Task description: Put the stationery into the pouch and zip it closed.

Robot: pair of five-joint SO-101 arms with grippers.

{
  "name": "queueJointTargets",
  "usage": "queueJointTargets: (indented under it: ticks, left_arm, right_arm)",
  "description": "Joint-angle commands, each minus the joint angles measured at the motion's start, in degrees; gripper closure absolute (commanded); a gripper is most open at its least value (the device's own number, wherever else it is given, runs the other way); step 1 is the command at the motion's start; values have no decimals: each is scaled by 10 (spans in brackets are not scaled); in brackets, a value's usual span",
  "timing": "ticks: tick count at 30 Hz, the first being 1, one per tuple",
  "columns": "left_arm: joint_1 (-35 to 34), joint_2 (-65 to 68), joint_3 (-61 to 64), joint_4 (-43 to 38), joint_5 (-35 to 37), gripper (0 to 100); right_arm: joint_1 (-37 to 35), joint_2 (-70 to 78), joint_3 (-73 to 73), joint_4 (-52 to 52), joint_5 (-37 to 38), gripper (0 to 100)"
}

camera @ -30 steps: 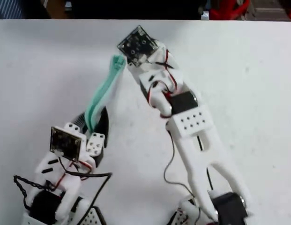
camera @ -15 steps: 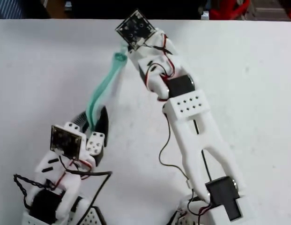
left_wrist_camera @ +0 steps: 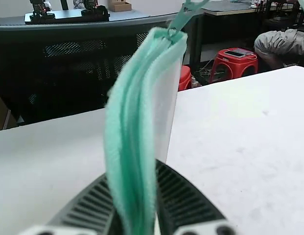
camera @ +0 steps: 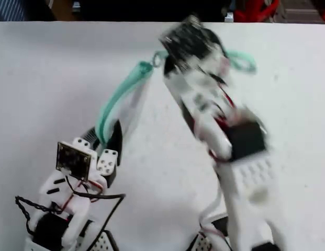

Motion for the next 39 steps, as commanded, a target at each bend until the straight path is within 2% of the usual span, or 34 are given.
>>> queueJointTargets:
  ticks: [1, 5, 8, 10, 12, 15, 18, 21, 23, 25, 27, 31, 35, 36, 39]
  left_arm:
    - [19, 7, -7, -19, -7, 976]
    - [65, 7, 16, -26, -43, 976]
    - [101, 7, 25, -26, -72, 976]
    - [120, 7, 27, -26, -76, 973]
    - [134, 7, 27, -26, -76, 928]
    - [141, 7, 28, -22, -70, 853]
    - [138, 7, 28, -22, -74, 876]
    - [139, 7, 29, -21, -74, 881]
    - [139, 7, 29, -20, -75, 884]
    - [138, 7, 29, -20, -75, 884]
    - [138, 7, 29, -20, -75, 884]
    - [138, 7, 29, -21, -75, 884]
    - [138, 7, 29, -21, -75, 884]
    - [138, 7, 29, -21, -75, 884]
    - [138, 7, 29, -21, -76, 884]
  right_arm:
    - [0, -65, -40, 61, 3, 700]
    - [14, -75, -49, 98, 4, 700]
    - [57, -53, -42, 105, 4, 699]
    - [58, -29, -40, 135, 0, 699]
    - [44, -15, -43, 184, -15, 699]
    - [-29, -9, -105, 286, -122, 699]
    - [-85, -7, -203, 349, -237, 698]
    - [-125, -7, -235, 356, -331, 698]
    - [-139, -4, -225, 356, -363, 697]
    - [-131, 10, -210, 355, -365, 697]
    - [-130, 30, -185, 356, -338, 697]
    - [-130, 62, -106, 357, -114, 700]
    - [-130, 65, -61, 357, -83, 698]
    - [-131, 62, -55, 356, -40, 698]
    - [-124, 46, -49, 356, 199, 698]
